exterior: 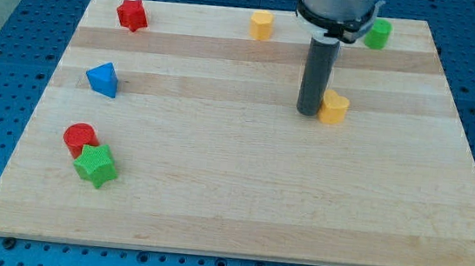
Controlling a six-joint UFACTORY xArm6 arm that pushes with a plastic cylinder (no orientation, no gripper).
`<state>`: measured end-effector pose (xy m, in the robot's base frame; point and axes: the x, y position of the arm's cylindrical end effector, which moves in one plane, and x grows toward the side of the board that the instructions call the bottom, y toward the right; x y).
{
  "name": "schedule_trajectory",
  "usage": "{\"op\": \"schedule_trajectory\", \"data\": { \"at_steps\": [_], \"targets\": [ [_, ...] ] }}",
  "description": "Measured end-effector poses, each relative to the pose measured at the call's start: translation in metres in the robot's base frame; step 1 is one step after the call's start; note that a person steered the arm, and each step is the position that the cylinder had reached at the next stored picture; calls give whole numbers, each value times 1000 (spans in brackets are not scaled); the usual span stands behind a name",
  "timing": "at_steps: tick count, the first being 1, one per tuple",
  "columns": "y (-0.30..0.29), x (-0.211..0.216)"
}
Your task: Push the heart below the green circle
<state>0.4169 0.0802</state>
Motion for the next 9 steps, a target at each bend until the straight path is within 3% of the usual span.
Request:
{"op": "schedule_trajectory", "data": {
  "at_steps": [5, 9],
  "targets": [
    [71, 3],
    [44, -3]
  ]
}}
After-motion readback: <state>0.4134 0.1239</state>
